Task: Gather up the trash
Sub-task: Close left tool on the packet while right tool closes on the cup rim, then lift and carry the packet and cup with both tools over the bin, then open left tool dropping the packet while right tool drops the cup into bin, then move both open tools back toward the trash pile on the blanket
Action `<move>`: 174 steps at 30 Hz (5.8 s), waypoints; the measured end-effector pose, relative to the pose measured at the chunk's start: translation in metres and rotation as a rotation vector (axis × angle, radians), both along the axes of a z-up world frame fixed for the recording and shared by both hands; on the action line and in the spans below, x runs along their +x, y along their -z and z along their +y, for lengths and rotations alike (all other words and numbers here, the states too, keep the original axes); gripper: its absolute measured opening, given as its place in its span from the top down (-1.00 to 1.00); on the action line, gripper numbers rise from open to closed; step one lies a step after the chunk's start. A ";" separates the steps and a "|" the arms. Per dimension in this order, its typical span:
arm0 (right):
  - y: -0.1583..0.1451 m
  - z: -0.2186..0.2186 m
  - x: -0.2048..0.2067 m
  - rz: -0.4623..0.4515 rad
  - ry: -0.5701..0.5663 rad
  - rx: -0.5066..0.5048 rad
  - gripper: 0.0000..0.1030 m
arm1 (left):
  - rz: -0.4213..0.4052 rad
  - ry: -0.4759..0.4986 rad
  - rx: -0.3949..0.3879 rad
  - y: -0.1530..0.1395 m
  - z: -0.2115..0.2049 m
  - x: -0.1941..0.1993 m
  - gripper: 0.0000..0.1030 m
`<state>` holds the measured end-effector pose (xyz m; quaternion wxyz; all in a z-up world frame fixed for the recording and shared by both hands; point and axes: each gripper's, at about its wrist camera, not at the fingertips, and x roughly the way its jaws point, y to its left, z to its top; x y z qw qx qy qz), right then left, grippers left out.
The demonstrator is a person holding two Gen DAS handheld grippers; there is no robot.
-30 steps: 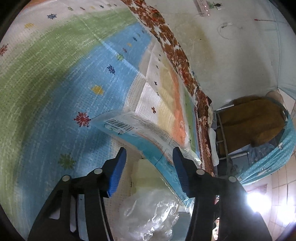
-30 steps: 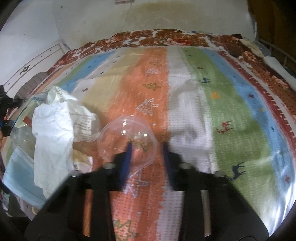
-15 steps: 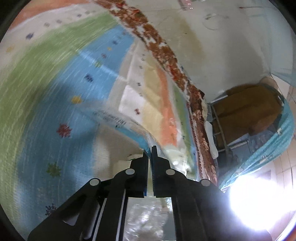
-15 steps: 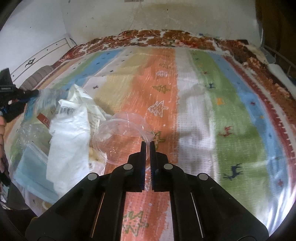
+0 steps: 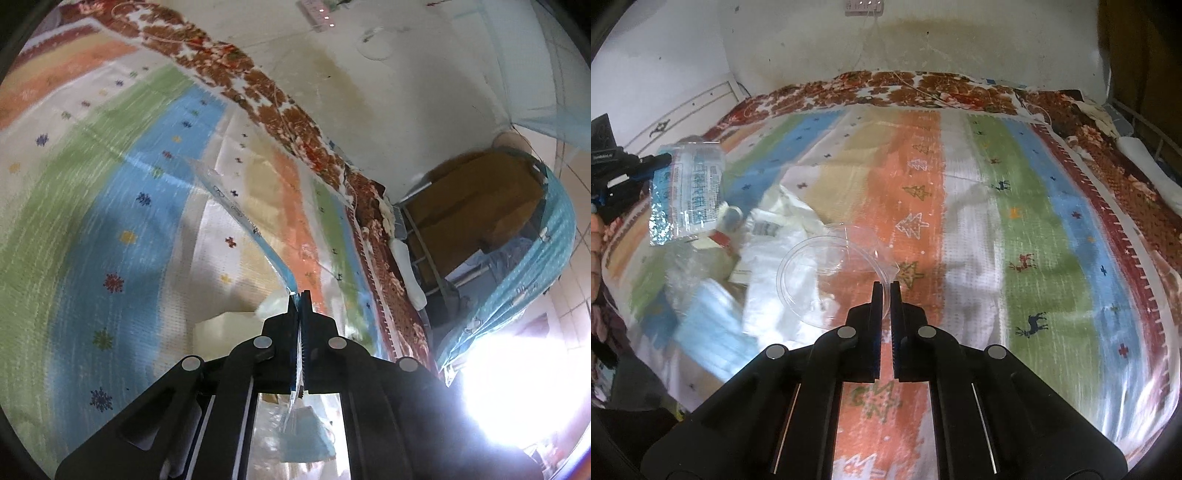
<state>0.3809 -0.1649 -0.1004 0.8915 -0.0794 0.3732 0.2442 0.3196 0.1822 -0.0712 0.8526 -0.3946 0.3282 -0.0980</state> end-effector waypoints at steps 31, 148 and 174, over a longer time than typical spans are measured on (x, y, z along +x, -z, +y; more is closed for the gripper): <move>-0.076 0.016 -0.138 0.041 -0.090 0.052 0.94 | 0.058 0.092 0.268 -0.084 -0.076 -0.136 1.00; -0.065 0.051 -0.214 0.013 -0.160 -0.085 -0.44 | 0.312 -0.057 0.435 -0.037 -0.082 -0.179 -0.46; -0.035 0.079 -0.139 0.033 -0.175 -0.020 -0.50 | 0.300 -0.035 0.523 -0.015 -0.066 -0.102 -0.54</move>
